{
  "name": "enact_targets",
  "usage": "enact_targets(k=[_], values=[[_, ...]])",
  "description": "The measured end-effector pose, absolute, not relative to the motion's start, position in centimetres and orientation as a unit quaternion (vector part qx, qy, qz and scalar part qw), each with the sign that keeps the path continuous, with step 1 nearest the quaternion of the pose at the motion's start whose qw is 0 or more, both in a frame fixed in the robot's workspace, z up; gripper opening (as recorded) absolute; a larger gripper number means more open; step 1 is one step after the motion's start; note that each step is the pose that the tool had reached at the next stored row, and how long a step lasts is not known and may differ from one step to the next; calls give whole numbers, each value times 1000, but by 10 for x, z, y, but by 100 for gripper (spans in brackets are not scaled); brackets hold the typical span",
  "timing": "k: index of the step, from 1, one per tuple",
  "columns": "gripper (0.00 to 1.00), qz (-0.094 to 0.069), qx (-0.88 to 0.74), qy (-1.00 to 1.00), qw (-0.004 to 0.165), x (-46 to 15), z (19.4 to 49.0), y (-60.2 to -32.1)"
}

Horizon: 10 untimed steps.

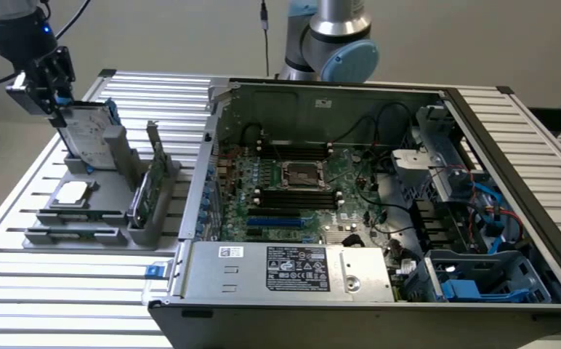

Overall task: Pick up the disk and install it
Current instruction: 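Pick up the disk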

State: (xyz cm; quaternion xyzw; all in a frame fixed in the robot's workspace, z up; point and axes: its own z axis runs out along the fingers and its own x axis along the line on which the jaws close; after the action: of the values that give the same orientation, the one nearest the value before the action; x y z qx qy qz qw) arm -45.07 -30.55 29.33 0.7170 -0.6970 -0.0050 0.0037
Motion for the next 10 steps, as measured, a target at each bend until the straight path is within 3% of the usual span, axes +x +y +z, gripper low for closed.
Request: enact_targets(k=[6,9,10], values=[[52,-7,715,-699,2,-451,293,-306],[38,-7,714,-700,2,-451,293,-306],[38,-7,714,-700,2,-451,293,-306]])
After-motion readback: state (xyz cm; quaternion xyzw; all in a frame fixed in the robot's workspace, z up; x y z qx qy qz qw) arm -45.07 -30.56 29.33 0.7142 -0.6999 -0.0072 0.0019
